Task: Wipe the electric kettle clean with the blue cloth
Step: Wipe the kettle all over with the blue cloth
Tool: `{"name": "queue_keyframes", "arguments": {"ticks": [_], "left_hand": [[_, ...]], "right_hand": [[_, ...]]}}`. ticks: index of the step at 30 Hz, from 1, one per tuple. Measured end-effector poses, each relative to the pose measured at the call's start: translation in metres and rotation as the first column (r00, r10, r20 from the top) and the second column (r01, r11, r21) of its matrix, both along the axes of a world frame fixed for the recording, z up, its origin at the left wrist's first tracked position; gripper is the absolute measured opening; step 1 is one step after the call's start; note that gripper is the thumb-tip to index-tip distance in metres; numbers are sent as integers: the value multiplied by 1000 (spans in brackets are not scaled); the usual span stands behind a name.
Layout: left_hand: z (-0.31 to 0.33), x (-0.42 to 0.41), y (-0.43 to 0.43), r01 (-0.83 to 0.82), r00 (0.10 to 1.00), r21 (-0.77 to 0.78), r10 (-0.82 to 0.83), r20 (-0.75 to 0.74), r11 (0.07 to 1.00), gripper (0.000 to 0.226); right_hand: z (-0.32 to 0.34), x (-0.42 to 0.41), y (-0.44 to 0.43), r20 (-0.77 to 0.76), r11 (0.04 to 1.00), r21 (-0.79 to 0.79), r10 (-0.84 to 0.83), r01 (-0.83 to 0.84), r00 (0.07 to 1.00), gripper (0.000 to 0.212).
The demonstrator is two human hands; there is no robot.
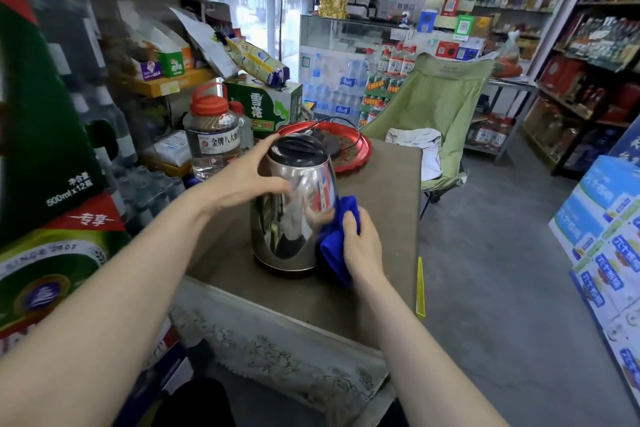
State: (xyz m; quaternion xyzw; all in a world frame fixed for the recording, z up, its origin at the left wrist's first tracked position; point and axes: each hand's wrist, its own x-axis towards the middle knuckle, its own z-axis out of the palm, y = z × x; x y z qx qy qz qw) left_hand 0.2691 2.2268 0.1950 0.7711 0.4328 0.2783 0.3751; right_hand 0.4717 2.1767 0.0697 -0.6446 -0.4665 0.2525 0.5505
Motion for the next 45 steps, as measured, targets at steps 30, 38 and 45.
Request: {"name": "queue_keyframes", "arguments": {"ticks": [30, 38, 45], "left_hand": [[-24, 8, -11, -40, 788, -206, 157, 595, 978, 54], [-12, 15, -14, 11, 769, -243, 147, 622, 970, 34], [-4, 8, -7, -26, 696, -330, 254, 672, 944, 83]], "right_hand": [[84, -31, -25, 404, 851, 506, -91, -140, 910, 30], [107, -26, -22, 321, 867, 487, -66, -105, 945, 28], [53, -42, -45, 777, 776, 502, -212, -381, 592, 31]]}}
